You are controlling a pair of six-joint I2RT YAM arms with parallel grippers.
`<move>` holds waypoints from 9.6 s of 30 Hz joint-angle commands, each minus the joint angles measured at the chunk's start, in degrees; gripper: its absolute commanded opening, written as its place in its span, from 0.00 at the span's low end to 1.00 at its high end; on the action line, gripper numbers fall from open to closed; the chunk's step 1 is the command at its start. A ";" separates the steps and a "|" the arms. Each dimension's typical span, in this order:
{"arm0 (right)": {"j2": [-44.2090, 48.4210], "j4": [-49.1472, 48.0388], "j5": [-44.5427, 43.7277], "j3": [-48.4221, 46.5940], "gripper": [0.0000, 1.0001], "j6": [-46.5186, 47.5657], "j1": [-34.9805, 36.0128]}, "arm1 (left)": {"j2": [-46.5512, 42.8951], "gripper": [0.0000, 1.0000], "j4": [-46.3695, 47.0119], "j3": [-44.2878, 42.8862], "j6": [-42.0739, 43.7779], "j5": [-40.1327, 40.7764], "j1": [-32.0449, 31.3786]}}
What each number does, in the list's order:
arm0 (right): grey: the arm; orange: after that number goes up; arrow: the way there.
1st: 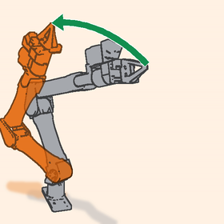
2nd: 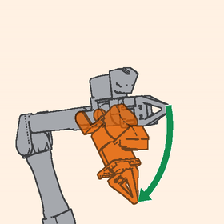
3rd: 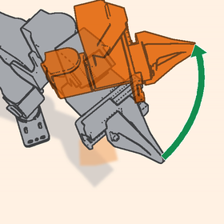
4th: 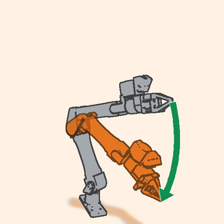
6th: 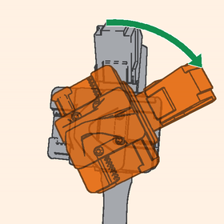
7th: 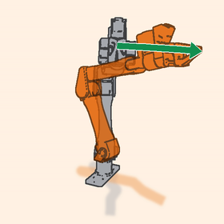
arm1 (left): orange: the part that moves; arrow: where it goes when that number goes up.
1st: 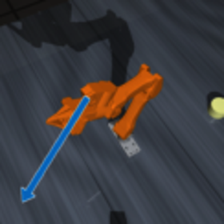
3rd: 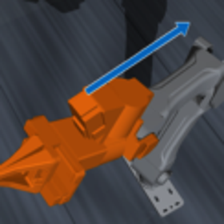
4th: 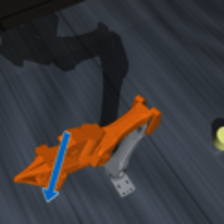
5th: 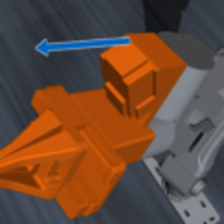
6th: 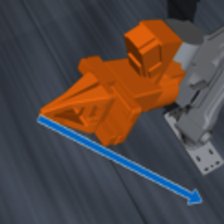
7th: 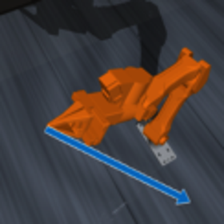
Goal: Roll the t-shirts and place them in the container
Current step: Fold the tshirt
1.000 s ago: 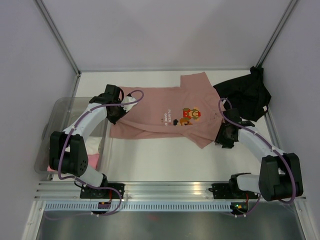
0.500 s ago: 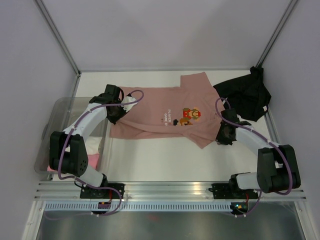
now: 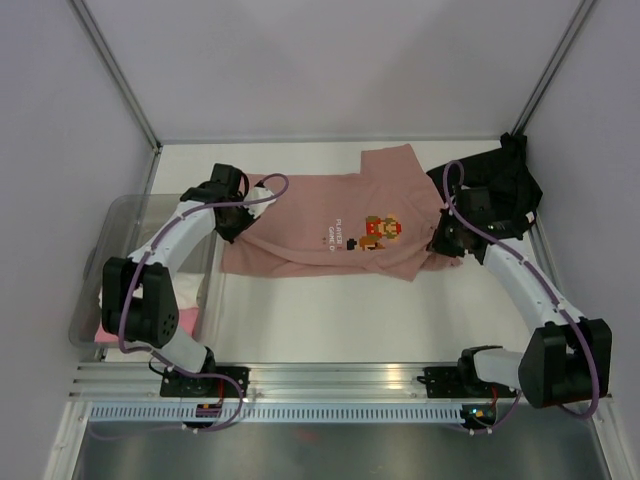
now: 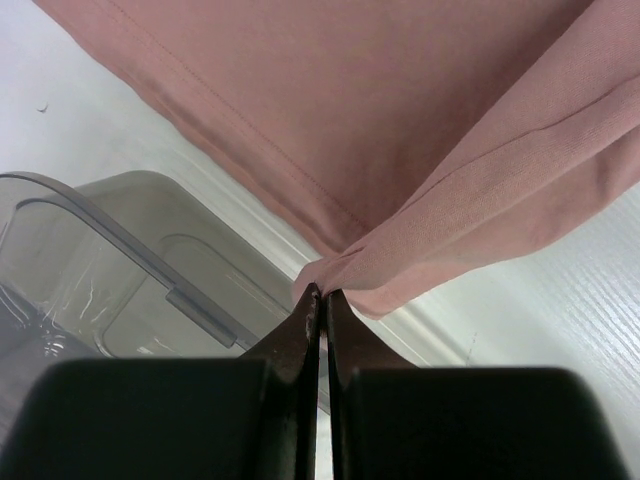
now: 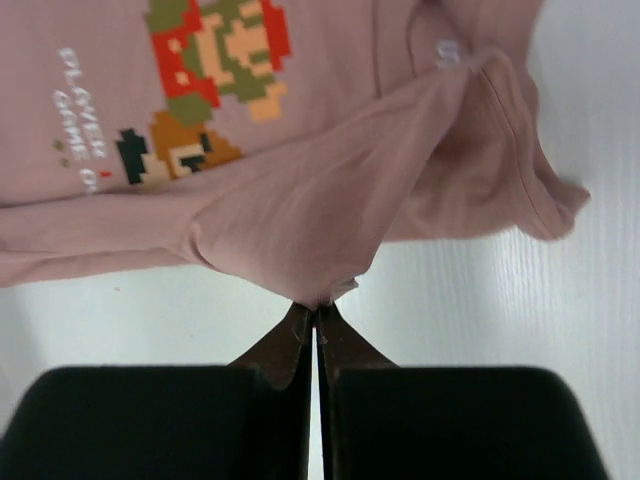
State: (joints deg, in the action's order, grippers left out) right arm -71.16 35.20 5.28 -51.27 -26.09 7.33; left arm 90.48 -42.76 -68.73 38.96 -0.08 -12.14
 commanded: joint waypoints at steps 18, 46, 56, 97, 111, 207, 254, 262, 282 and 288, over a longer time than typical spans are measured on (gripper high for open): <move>-24.29 -10.68 7.82 -21.59 0.00 -1.86 -6.54 | 10.16 0.02 4.35 -5.10 -6.53 7.19 0.01; -35.54 -12.87 4.21 -26.78 0.44 -5.03 -6.54 | 17.36 0.45 4.62 -9.49 -11.63 16.08 -0.08; -30.02 -2.86 -7.37 -28.54 0.71 0.77 -6.89 | 10.43 0.59 3.13 -10.29 -11.28 7.03 -0.43; -14.63 -13.67 -7.64 10.40 0.00 -6.08 -16.12 | -1.09 0.05 20.70 25.04 5.78 6.67 -5.35; -1.01 5.57 -11.43 8.12 0.00 -6.69 -25.08 | -17.77 0.02 1.29 24.95 -0.38 -4.58 -8.68; -17.52 -4.61 -4.13 -4.98 0.00 -13.82 6.02 | 1.02 0.49 -1.97 12.74 -12.24 2.10 -7.11; -28.00 -11.83 0.00 -18.69 0.52 -8.03 12.09 | -0.12 0.49 -2.06 12.83 -12.15 3.51 -6.84; -21.75 -9.36 -0.63 -9.74 0.06 -7.05 3.07 | -1.97 0.49 -3.64 10.90 -12.77 1.05 -6.84; -26.94 -6.90 -2.81 -20.79 0.07 -2.04 -0.92 | 0.48 0.50 -2.85 -0.95 -18.21 4.82 -6.32; -35.68 -3.83 -7.97 -39.32 0.17 -0.54 -1.97 | 7.95 0.50 -1.80 -12.38 -21.29 10.35 -5.44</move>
State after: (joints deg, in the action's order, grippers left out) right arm -102.74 30.41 2.24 -81.91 -27.88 6.24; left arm 94.35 -45.91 -76.71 21.85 6.13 -18.39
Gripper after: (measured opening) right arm 0.196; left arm 0.497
